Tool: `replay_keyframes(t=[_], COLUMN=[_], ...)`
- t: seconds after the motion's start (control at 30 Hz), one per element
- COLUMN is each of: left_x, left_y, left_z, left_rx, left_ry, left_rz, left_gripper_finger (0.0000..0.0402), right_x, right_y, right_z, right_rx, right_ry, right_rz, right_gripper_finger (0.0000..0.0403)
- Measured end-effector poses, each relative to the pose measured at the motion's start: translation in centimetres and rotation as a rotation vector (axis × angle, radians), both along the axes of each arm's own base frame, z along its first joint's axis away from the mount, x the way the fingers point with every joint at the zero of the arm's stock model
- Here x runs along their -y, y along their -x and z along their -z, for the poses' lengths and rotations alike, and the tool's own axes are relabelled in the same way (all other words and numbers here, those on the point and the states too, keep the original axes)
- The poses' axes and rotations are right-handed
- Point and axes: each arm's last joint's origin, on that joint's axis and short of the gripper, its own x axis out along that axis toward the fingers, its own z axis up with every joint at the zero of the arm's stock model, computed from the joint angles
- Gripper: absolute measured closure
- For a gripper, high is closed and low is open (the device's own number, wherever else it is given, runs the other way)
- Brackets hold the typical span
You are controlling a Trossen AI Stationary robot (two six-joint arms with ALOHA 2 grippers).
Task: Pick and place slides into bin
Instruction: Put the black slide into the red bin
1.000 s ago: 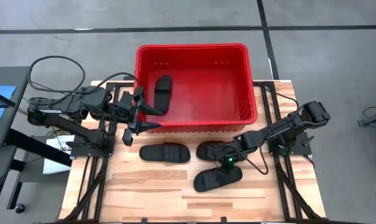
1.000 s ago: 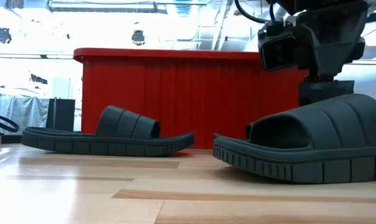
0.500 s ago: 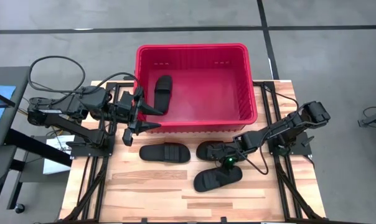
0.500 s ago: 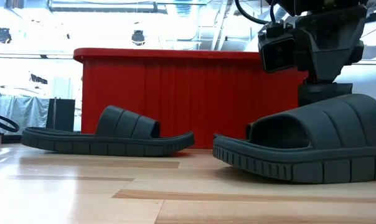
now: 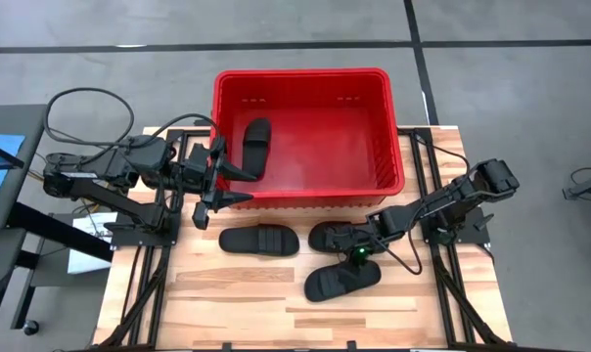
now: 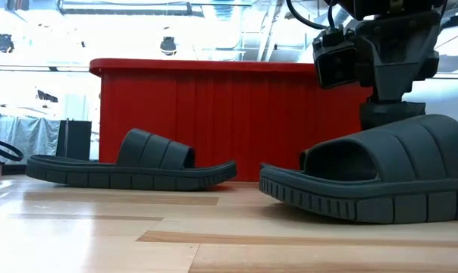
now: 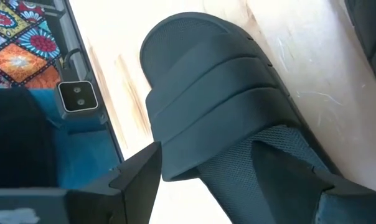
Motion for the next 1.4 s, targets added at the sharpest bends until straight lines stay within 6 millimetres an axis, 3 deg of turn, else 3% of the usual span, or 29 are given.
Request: replay_keyframes(t=[1.4], left_x=[0.0], left_y=[0.01], left_z=[-0.01], left_rx=[0.001], left_ry=[-0.001], left_rz=[0.0], left_gripper_finger=[0.0226], right_x=[-0.91], right_y=[0.3], right_z=[0.07], right_rx=[-0.034], right_ry=[0.012], right_rz=[0.083], right_gripper_finger=[0.0166])
